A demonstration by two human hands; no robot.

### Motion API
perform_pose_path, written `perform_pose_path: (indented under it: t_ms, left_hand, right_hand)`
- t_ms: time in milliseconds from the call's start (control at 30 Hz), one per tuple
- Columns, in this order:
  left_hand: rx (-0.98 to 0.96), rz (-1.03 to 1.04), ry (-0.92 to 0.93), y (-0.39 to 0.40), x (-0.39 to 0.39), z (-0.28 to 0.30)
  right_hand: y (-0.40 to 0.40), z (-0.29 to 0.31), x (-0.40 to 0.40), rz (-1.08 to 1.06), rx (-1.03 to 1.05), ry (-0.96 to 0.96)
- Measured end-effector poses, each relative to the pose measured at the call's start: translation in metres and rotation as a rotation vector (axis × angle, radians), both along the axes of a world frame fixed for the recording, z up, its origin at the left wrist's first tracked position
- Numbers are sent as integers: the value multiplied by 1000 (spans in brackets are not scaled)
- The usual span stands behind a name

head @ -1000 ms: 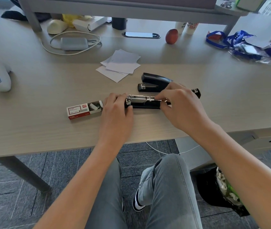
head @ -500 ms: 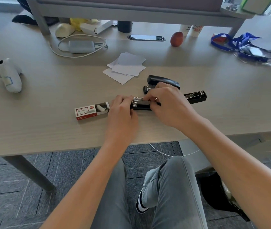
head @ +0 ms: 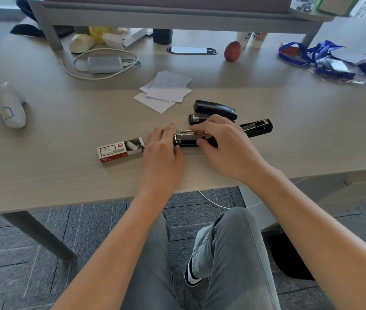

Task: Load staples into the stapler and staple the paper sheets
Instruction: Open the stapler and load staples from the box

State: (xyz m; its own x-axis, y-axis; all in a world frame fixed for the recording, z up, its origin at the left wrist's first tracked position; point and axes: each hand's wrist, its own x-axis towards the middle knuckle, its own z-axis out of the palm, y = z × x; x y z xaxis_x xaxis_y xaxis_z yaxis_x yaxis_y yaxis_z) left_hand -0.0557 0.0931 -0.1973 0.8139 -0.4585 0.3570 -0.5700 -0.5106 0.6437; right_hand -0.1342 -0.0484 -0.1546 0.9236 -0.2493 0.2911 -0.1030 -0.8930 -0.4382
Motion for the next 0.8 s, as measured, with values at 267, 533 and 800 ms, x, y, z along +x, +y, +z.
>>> perform_pose_path:
  t_ms: [267, 533, 800]
  left_hand:
    - [93, -12, -65, -2, -2, -3]
    - [167, -22, -133, -4, -4, -3]
    - [141, -12, -84, -4, -9, 5]
  right_hand:
    - [-5, -15, -55, -538, 770, -244]
    - [-30, -11, -38, -542, 1305, -319]
    - [-27, -9, -8, -303, 477, -292]
